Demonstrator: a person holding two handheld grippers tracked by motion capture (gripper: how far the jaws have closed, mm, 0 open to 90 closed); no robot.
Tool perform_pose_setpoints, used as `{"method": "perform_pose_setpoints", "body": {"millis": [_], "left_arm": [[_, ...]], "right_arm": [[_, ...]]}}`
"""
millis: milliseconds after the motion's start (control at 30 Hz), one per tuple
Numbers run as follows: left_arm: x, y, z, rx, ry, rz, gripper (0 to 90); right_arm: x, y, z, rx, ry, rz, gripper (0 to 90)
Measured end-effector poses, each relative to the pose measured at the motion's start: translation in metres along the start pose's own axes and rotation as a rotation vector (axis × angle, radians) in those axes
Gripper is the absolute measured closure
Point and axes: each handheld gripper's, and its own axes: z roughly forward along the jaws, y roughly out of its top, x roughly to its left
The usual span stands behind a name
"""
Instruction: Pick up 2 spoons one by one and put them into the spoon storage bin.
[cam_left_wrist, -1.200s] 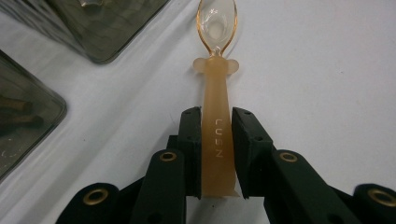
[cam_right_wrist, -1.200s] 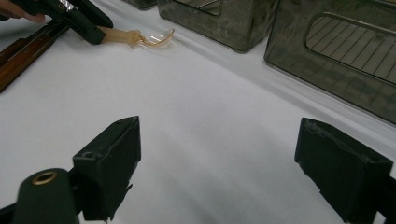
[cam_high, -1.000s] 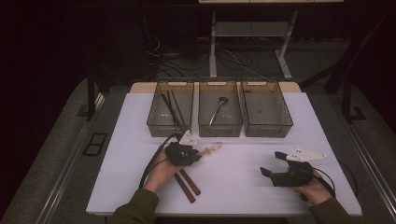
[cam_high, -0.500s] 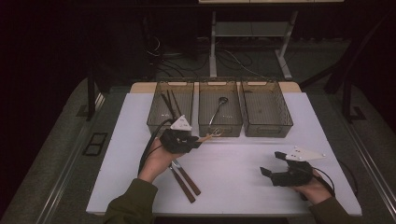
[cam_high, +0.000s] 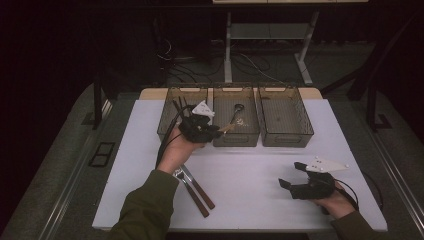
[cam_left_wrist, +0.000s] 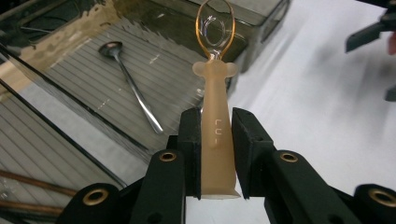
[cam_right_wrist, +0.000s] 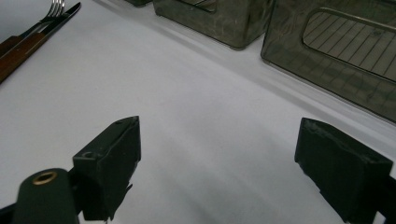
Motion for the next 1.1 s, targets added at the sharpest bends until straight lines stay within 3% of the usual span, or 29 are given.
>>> {"method": "perform_pose_setpoints", "body": {"millis": [500,967,1100], "left_arm": [[0.018,0.031,0.053,0.045,0.052,-0.041,73.3],[0.029,0.021,0.088,0.156,0.066,-0.078,72.7],[0.029,0.019,0.090,0.120,0.049,-0.110,68.1]], "right_arm": [[0.004,0.001,0.000,-0.008,0.021,-0.006,14.6],[0.005,0.002,-0.001,-0.010,0.030,-0.012,14.6],[0.004,0.002,-0.001,-0.012,0.032,-0.010,14.6]]}}
